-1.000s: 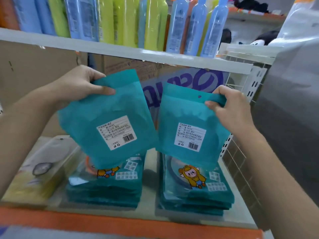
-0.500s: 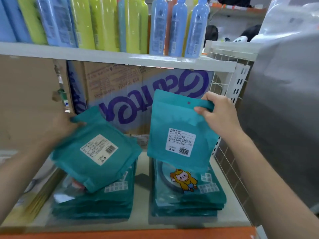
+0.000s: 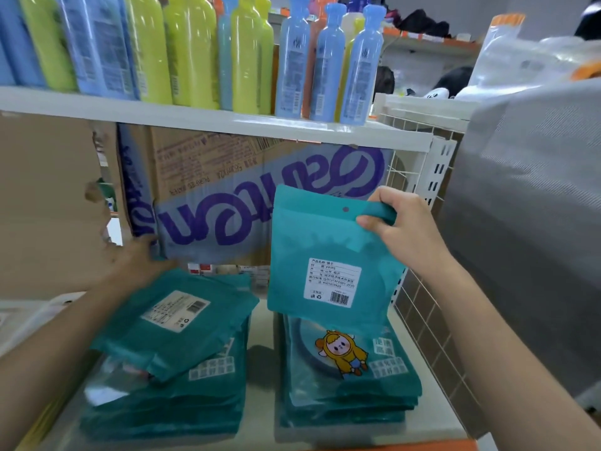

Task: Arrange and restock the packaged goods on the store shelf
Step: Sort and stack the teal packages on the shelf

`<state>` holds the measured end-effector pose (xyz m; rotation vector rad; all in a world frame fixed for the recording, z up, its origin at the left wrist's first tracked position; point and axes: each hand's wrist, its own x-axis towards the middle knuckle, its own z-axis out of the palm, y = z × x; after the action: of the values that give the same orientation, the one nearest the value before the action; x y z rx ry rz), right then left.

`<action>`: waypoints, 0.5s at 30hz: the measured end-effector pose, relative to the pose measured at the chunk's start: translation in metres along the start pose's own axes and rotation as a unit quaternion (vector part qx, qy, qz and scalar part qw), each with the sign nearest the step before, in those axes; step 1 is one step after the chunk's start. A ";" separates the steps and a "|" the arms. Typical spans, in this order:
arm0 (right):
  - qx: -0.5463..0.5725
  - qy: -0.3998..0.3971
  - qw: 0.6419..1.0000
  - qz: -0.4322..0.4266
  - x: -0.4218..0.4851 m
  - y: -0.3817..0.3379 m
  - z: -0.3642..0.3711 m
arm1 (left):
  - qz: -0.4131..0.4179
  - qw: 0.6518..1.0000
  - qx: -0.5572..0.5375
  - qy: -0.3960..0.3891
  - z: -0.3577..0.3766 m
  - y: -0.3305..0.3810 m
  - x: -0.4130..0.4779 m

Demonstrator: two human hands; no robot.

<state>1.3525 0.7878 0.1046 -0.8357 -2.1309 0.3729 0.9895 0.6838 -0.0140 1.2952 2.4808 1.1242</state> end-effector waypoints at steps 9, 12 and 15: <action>0.056 -0.002 0.998 -0.023 0.011 -0.022 0.005 | 0.131 0.871 -0.398 -0.255 0.016 0.118 -0.073; 0.077 0.002 0.997 -0.023 0.010 -0.021 0.014 | 0.089 0.848 -0.487 -0.188 0.029 0.123 -0.077; 0.080 0.026 0.996 -0.021 0.007 -0.015 0.023 | 0.065 0.835 -0.522 -0.164 0.036 0.123 -0.079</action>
<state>1.3250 0.7818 0.1019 -0.7002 -2.0376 0.4873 1.1351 0.6880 0.0249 1.1187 1.1532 1.7125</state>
